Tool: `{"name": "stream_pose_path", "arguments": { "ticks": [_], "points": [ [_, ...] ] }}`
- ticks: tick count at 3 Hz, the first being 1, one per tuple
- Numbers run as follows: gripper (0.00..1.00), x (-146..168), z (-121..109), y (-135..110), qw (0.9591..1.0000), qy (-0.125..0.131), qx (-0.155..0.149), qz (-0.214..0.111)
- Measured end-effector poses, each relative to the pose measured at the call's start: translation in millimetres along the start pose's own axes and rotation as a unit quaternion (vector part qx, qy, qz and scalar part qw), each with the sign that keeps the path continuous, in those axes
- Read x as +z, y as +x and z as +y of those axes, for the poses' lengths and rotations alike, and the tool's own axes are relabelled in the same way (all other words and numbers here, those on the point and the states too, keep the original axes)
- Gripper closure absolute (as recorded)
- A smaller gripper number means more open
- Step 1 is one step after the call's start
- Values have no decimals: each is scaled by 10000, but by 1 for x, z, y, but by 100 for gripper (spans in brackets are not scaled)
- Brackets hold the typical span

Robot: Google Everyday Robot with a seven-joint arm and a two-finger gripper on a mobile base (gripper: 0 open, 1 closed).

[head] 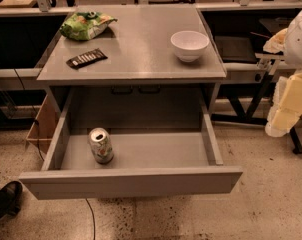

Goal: Pick 7up can from top drawer and place on counter

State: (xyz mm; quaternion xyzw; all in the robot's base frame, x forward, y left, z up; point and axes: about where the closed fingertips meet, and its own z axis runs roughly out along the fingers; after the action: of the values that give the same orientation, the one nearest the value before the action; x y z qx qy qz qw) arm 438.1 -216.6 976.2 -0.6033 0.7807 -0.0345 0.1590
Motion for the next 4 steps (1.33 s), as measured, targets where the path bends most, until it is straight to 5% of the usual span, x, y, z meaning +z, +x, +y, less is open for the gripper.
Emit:
{"name": "stream_pose_path", "arguments": {
  "ticks": [2,3,4],
  "points": [
    [0,24,4,-7,9996,-147,114,-222],
    [0,145,40,-50,9839,-1105,601,-1273],
    [0,204,52,-82,9671,-1451,861,-1902]
  ]
}}
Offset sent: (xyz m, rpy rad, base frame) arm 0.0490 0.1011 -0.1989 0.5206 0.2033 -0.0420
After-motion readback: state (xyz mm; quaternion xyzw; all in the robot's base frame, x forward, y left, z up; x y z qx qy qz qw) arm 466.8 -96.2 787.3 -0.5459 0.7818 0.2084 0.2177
